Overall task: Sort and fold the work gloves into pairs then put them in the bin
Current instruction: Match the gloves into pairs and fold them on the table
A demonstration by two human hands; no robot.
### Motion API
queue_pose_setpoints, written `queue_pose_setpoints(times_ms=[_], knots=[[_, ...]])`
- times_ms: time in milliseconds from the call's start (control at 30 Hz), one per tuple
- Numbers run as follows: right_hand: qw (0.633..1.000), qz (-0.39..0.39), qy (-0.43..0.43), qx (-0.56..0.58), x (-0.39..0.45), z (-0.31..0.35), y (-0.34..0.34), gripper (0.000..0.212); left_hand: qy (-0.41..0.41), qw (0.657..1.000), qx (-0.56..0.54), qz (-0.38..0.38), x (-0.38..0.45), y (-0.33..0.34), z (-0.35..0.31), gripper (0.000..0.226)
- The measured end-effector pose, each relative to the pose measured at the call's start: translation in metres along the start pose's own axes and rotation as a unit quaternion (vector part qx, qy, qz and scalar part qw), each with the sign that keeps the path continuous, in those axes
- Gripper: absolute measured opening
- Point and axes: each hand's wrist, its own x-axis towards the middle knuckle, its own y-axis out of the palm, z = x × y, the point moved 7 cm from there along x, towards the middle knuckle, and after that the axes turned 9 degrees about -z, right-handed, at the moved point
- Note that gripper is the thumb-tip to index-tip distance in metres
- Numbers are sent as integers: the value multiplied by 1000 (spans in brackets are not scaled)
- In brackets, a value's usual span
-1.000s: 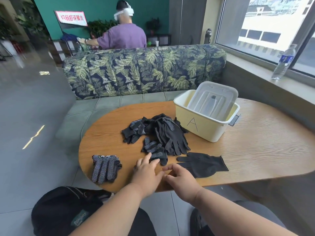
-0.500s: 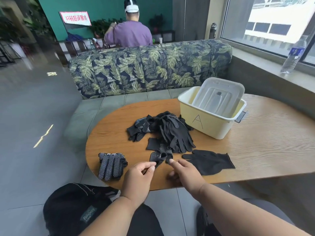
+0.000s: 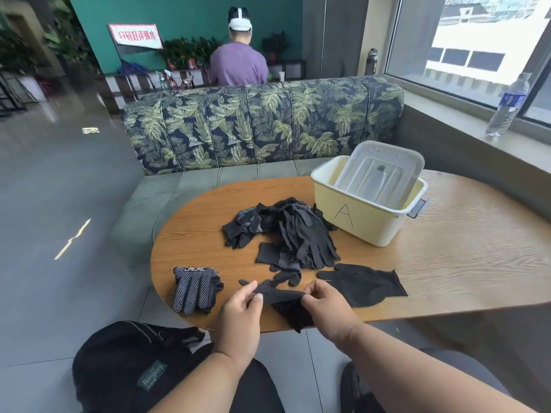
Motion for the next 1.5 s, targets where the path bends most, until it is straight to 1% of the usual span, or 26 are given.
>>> queue_pose_setpoints(times_ms=[67, 167, 300, 400, 467, 533, 600, 633, 700, 733, 767, 800, 867, 900, 933, 1000, 1067, 1133, 1167, 1200, 1267, 1333, 1367, 1433, 1500], knots=[[1000, -3, -9, -6, -2, 3, 0, 6, 2, 1000, 7, 8, -1, -1, 3, 33], [1000, -3, -17, -9, -4, 4, -1, 2, 1, 1000, 21, 16, -4, -3, 6, 40], [1000, -16, -22, 7, -6, 1, -2, 2, 5, 999, 39, 5, -7, -8, 2, 45], [998, -47, -39, 19, -7, 8, -4, 8, 10, 999, 32, 3, -4, -10, -13, 54], [991, -101, -88, 9, -4, 22, -14, 12, 28, 1000, -3, 11, 4, -10, -31, 56], [971, -173, -162, -11, -1, 44, -29, 16, 50, 997, -51, 20, 8, -13, -54, 46], [949, -213, -230, -4, -3, 66, -41, 19, 70, 995, -73, 10, 9, -20, -71, 36], [937, -226, -266, -12, -6, 75, -44, 21, 74, 994, -78, 3, 10, -24, -73, 33], [903, -244, -347, -73, -15, 84, -45, 23, 67, 996, -66, -13, 11, -30, -66, 29], [886, -234, -383, -117, -19, 83, -40, 24, 60, 997, -40, -18, 12, -32, -58, 27], [877, -203, -403, -164, -22, 77, -32, 24, 45, 999, -7, -17, 13, -33, -47, 26], [875, -157, -403, -217, -21, 64, -21, 23, 28, 999, 25, -12, 13, -34, -36, 26], [872, -58, -364, -323, -19, 29, -2, 19, 4, 995, 96, 12, 14, -33, -9, 31], [868, -24, -343, -359, -18, 13, 4, 24, -1, 991, 129, 22, 13, -33, 0, 35], [868, -10, -327, -374, -18, 3, 7, 29, 0, 987, 158, 26, 13, -34, 6, 37], [873, -17, -312, -375, -18, -1, 5, 35, 20, 979, 203, 23, 12, -35, 8, 38], [870, -14, -309, -385, -17, 4, 4, 37, 59, 969, 241, -1, 11, -36, 1, 35], [870, 1, -296, -395, -17, 8, 5, 38, 127, 949, 286, -31, 8, -34, -14, 34], [871, 5, -289, -398, -17, 9, 5, 38, 163, 938, 305, -32, 5, -29, -20, 36], [872, 7, -284, -400, -18, 8, 6, 38, 194, 927, 321, -13, 1, -21, -24, 39], [873, 7, -277, -402, -19, 6, 6, 38, 225, 916, 324, 75, -8, -1, -23, 49], [870, -5, -279, -407, -19, 5, 6, 37, 214, 901, 337, 171, -16, 17, -9, 58], [868, -15, -278, -412, -19, 5, 4, 36, 213, 885, 360, 202, -18, 22, -1, 61], [865, -36, -270, -422, -17, 5, 1, 35, 224, 857, 405, 228, -20, 28, 11, 63], [865, -61, -260, -425, -13, 5, -5, 33, 232, 845, 424, 229, -18, 30, 16, 64]])
